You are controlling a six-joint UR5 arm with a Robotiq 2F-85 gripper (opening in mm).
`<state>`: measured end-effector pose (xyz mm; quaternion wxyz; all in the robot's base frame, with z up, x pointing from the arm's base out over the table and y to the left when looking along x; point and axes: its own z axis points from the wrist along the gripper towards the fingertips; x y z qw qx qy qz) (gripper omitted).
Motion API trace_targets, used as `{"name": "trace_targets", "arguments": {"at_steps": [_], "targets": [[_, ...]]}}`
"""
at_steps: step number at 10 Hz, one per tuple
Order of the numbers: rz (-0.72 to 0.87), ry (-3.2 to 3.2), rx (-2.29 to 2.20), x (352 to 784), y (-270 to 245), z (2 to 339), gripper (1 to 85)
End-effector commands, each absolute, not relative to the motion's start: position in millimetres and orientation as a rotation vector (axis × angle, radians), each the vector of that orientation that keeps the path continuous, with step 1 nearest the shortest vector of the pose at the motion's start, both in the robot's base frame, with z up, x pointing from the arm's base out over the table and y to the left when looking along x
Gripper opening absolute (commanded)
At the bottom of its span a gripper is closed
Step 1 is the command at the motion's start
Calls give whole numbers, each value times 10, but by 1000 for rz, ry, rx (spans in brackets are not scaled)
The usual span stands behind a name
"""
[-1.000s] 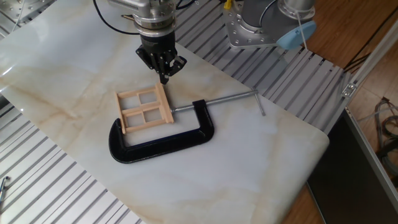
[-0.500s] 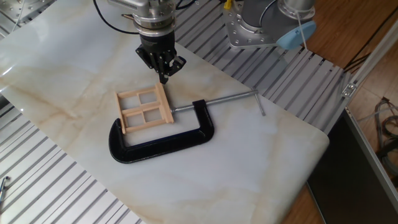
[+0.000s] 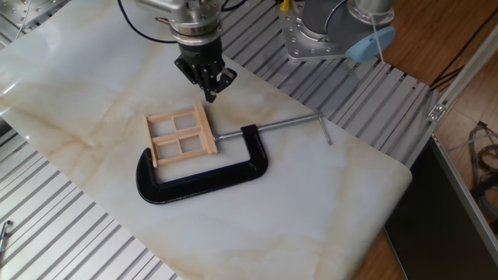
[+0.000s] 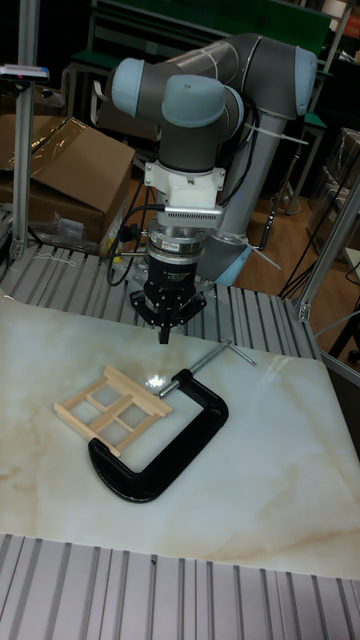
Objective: Close a sliding window
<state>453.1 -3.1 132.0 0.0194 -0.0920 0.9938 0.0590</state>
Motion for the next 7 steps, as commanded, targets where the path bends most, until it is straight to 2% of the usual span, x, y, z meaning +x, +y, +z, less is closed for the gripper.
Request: {"name": "trace_targets", "arguments": {"at_steps": [1,7], "targets": [[194,3053,-333,4368,-26,1193,7],[159,3036,-378,4370,-166,1206,7]]}}
